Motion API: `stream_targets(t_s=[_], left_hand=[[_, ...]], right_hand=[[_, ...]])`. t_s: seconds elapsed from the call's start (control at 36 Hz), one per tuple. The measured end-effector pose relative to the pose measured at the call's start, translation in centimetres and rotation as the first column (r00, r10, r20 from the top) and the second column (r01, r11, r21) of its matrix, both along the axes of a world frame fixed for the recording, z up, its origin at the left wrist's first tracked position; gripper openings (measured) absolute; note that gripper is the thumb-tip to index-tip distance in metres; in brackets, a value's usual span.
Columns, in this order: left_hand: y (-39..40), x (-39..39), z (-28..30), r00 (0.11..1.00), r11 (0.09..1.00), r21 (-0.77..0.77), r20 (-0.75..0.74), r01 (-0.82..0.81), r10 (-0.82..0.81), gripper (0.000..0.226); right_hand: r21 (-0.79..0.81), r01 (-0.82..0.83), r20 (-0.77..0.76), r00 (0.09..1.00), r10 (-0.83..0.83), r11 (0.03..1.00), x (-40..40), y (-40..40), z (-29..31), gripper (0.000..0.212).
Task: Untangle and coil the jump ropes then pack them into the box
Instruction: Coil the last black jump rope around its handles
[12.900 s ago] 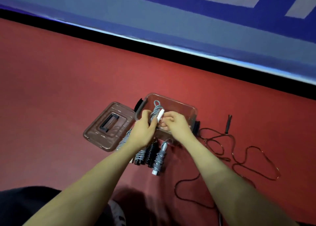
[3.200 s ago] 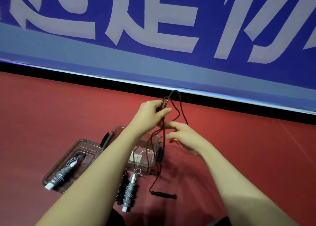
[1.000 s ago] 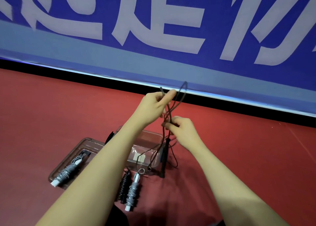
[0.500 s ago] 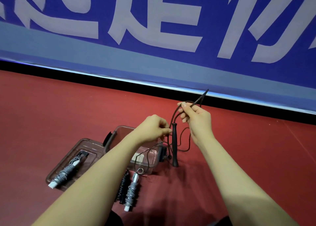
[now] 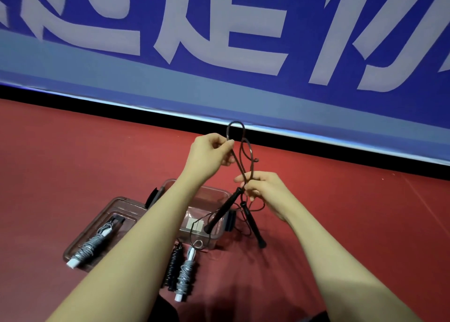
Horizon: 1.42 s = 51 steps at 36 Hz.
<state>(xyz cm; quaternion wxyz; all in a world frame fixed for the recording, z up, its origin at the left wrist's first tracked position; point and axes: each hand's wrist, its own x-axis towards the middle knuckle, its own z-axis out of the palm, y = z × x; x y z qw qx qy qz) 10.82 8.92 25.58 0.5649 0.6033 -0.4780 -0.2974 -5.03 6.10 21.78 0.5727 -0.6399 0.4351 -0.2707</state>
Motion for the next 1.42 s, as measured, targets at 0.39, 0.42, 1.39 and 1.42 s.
stream_targets(t_s=[0.39, 0.42, 1.39, 1.42], left_hand=[[1.2, -1.4, -1.5, 0.878, 0.917, 0.356, 0.363, 0.177, -0.311, 0.041], [1.3, -1.7, -1.7, 0.856, 0.908, 0.376, 0.391, 0.186, -0.337, 0.043], [0.7, -1.8, -3.5, 0.671, 0.98, 0.082, 0.739, -0.182, 0.063, 0.012], [0.7, -1.7, -3.5, 0.651, 0.979, 0.074, 0.756, -0.188, 0.068, 0.014]], right_hand=[[-0.094, 0.296, 0.284, 0.923, -0.26, 0.951, 1.6, 0.1, 1.5, 0.019], [-0.073, 0.308, 0.305, 0.913, -0.272, 0.949, 1.6, 0.0, 1.6, 0.02], [0.411, 0.25, 0.381, 0.826, -0.415, 0.877, 1.0, 0.2, 3.9, 0.046], [0.354, 0.268, 0.256, 0.894, -0.368, 0.896, 0.9, 0.3, 3.9, 0.054]])
